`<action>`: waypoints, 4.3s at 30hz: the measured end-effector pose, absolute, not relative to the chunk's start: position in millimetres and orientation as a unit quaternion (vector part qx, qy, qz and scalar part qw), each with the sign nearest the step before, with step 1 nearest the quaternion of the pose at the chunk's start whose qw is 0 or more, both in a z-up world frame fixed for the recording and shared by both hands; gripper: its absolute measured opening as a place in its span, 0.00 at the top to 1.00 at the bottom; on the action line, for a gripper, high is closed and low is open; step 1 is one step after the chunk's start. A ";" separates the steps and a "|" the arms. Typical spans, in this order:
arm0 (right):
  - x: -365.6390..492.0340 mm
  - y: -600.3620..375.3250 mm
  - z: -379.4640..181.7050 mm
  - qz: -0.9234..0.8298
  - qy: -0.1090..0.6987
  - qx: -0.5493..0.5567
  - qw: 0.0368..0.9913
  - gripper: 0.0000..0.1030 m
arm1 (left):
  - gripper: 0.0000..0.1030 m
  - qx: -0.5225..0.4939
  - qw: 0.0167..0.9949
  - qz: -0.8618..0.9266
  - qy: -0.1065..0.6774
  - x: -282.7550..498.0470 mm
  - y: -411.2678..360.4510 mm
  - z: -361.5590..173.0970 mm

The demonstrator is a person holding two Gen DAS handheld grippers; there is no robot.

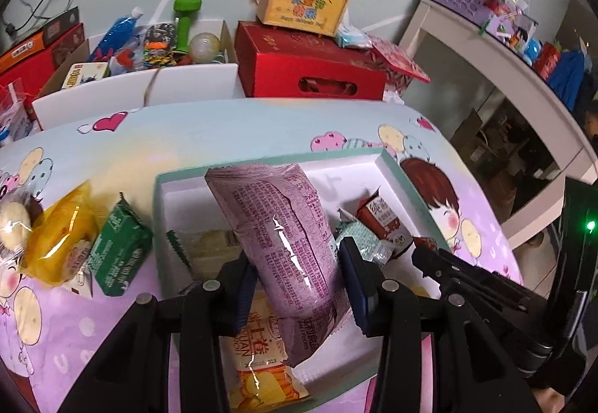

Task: Organize snacks
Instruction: 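Carry the pink packet and red candy over the tray and open both grippers, then lift both open tools away from the tray, then move both tools toward the yellow bread packet and dark green packet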

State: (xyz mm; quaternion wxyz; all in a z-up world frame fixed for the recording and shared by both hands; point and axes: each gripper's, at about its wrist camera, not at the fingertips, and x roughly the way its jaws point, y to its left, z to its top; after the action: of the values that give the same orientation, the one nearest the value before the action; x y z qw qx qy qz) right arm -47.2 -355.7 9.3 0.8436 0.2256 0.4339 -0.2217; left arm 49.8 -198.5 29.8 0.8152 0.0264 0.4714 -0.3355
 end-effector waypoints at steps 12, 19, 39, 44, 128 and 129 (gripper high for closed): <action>-41.5 -353.1 -0.8 -0.222 0.458 0.224 0.831 0.72 | 0.56 0.030 0.807 -0.339 0.482 47.6 -202.2 24.5; -40.1 -351.9 -0.7 -0.228 0.460 0.221 0.829 0.72 | 0.56 0.026 0.806 -0.331 0.490 50.3 -196.7 27.3; -39.5 -354.9 -2.5 -0.253 0.463 0.213 0.822 0.06 | 0.15 0.027 0.832 -0.254 0.493 64.8 -172.0 27.9; -41.0 -355.5 0.0 -0.256 0.454 0.211 0.827 0.00 | 0.06 0.028 0.838 -0.246 0.486 65.3 -170.0 28.2; 54.6 -165.9 -0.3 -0.033 0.445 0.103 0.889 0.00 | 0.06 -0.147 0.859 -0.083 0.483 123.8 45.2 7.2; 56.3 -167.4 -1.1 -0.035 0.447 0.102 0.888 0.00 | 0.06 -0.139 0.859 -0.089 0.485 126.0 40.1 7.4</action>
State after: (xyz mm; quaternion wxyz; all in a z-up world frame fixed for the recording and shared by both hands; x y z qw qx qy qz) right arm 56.3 -167.4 -1.1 0.8877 0.1024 0.4474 -0.0353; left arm 126.0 40.1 7.4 0.8586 -0.1386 0.4854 -0.0895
